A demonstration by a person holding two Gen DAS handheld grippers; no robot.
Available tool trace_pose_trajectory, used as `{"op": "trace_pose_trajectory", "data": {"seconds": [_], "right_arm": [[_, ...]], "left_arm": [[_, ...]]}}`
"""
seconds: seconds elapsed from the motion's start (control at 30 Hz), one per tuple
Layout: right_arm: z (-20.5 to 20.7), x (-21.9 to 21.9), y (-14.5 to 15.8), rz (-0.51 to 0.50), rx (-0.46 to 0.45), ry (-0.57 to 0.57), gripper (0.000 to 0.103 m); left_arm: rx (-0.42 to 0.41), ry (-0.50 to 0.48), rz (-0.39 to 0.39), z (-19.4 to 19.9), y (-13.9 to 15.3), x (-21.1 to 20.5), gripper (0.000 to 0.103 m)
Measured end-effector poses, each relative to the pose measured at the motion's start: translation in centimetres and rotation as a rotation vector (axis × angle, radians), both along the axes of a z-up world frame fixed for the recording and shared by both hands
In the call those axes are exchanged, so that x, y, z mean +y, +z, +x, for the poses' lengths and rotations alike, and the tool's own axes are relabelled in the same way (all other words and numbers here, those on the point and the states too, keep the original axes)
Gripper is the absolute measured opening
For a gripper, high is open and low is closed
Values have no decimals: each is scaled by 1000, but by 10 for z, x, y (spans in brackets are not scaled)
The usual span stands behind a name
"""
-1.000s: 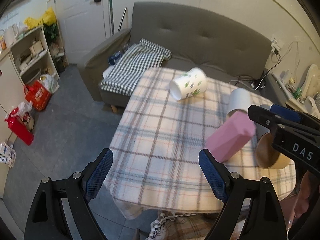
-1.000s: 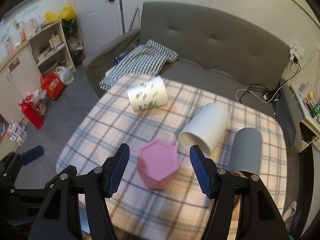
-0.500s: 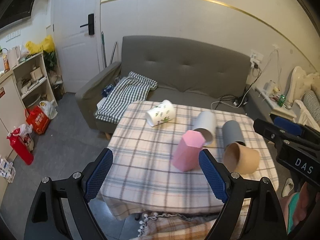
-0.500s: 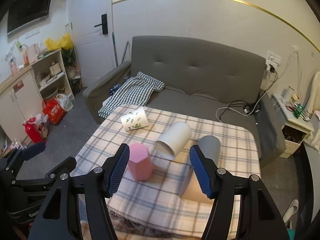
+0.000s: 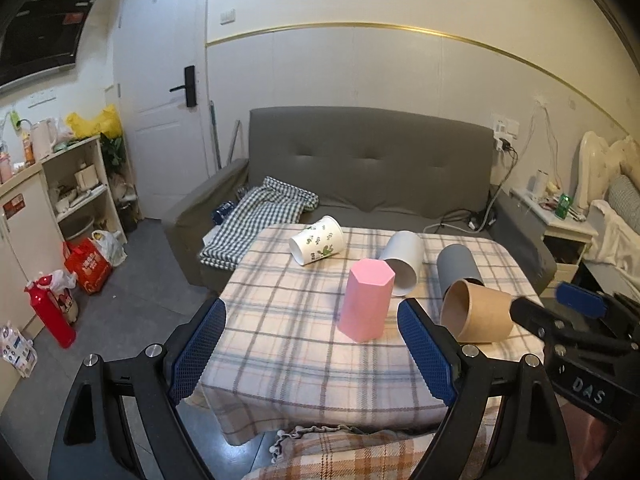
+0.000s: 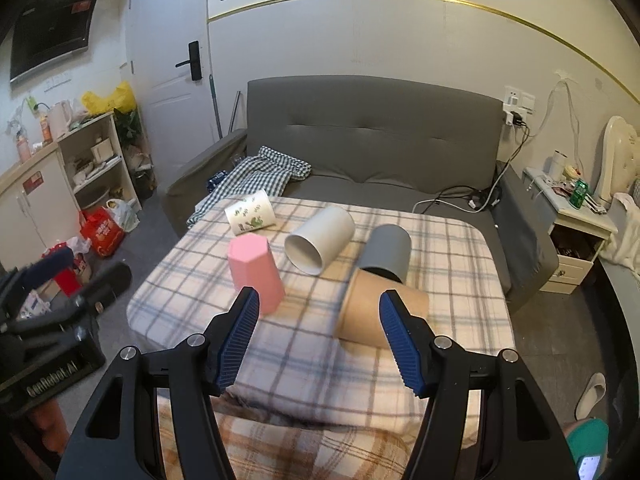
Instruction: Flip cup upside down
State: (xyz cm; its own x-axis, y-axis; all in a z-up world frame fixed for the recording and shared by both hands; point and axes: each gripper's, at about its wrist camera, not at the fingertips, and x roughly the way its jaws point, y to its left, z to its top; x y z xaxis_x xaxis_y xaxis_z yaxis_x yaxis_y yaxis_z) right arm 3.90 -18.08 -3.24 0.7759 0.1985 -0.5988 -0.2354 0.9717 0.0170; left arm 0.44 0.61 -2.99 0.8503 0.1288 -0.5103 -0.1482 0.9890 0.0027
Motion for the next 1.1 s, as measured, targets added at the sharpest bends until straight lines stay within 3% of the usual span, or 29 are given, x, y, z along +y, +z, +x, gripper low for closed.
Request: {"op": "trace_pose_trajectory", "data": {"seconds": [0.07, 0.17, 0.53, 1.1], "right_arm": [[-2, -5, -6, 3, 5, -15, 80], [-2, -11, -11, 3, 14, -20, 87], [2, -17, -16, 13, 18, -44, 102], [3, -21, -17, 20, 25, -74, 103]], "left_arm": [[-1, 0, -6, -2, -3, 0, 91], [6, 19, 4, -2, -9, 1, 99], [17, 27, 37, -5, -15, -2, 99], [45, 22, 40, -4, -19, -3, 100]]}}
